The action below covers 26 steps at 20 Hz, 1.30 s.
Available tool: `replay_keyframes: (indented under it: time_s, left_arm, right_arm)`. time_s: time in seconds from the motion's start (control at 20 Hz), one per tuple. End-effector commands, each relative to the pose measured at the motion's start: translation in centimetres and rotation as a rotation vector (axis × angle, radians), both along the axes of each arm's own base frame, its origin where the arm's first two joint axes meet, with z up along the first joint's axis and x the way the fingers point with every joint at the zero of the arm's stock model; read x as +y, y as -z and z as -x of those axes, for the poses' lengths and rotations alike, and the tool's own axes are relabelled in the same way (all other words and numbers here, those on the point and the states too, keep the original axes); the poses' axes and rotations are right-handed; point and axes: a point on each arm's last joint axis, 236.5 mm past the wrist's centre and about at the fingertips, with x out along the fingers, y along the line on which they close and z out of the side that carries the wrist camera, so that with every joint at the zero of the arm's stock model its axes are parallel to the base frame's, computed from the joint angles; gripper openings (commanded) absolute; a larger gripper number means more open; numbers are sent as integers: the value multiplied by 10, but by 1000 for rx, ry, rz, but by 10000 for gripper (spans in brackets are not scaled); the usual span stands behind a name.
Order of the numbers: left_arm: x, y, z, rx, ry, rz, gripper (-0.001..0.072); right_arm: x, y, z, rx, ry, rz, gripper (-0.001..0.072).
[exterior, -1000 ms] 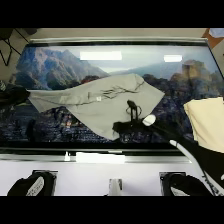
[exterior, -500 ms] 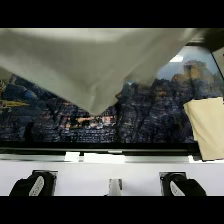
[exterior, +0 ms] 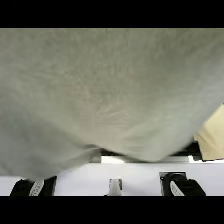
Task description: Fold the shirts.
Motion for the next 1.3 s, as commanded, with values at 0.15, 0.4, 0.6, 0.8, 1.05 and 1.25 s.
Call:
replay_keyframes:
  time_s: [0.15,0.4,0.6,0.8,1.05,1.25]
  left_arm:
    - [28,20,-77,89,-8,40,36]
    - [52,142,-229,531,26,82,37]
    - [42,313,-331,1026,115,115,37]
    - [11,479,-365,1483,218,160,38]
    - [-38,610,-331,1950,325,175,37]
    - [-48,634,-275,2223,404,95,720]
  right_arm:
    - [0,136,-87,521,4,15,29]
    - [2,279,-179,892,-2,24,29]
    - [20,400,-244,1098,-31,-78,29]
    - [54,476,-271,1220,-122,-227,30]
    - [68,512,-275,1285,-133,-264,30]
    - [42,486,-268,1256,-156,-191,675]
